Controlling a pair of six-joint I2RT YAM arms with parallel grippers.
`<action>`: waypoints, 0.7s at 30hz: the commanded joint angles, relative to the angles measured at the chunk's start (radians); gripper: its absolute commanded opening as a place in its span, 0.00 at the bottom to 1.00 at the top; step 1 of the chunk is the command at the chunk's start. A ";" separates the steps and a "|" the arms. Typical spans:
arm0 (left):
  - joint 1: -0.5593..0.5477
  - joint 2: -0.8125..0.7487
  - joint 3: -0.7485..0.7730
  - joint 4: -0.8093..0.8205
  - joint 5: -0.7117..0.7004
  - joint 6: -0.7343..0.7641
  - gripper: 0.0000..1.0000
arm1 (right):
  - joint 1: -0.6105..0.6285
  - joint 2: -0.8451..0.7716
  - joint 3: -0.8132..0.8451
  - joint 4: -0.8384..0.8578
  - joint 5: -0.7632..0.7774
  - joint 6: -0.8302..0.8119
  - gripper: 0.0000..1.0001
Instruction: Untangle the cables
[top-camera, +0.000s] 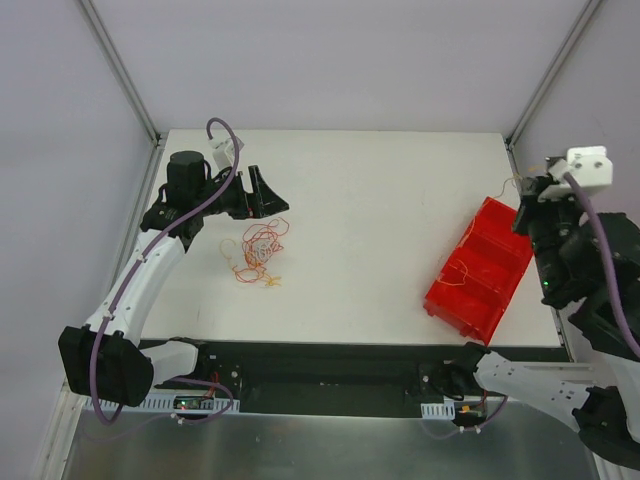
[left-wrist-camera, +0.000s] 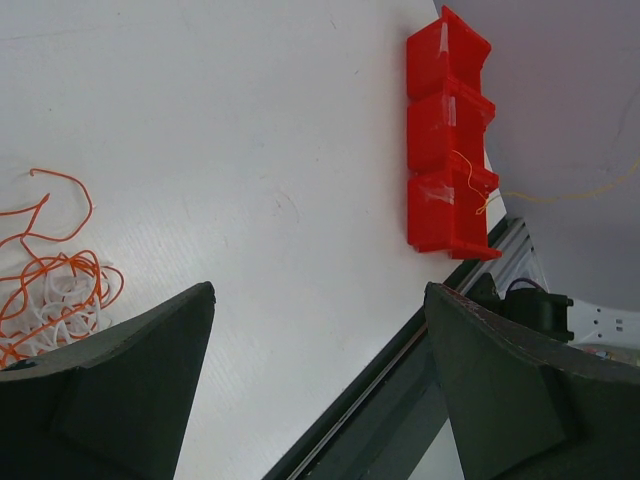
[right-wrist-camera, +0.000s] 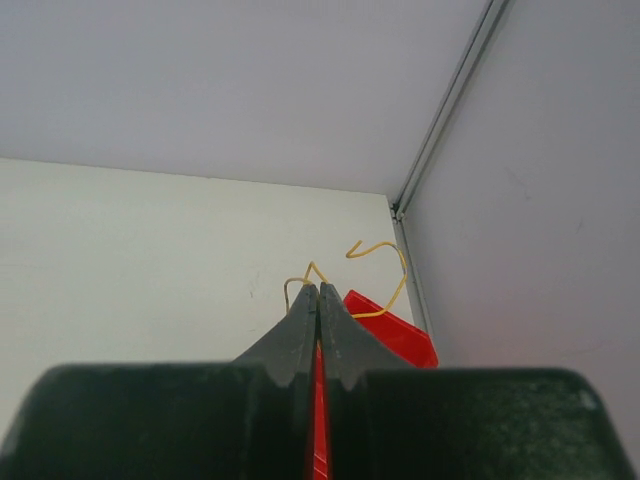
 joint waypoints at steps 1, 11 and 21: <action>0.001 0.005 -0.006 0.032 0.004 0.021 0.85 | -0.004 -0.096 0.014 -0.034 -0.075 0.115 0.00; 0.003 0.011 -0.006 0.032 0.007 0.018 0.86 | -0.005 -0.046 0.203 -0.062 -0.112 0.075 0.00; 0.003 0.012 -0.008 0.031 0.007 0.020 0.88 | -0.004 -0.082 0.085 -0.052 -0.066 0.093 0.00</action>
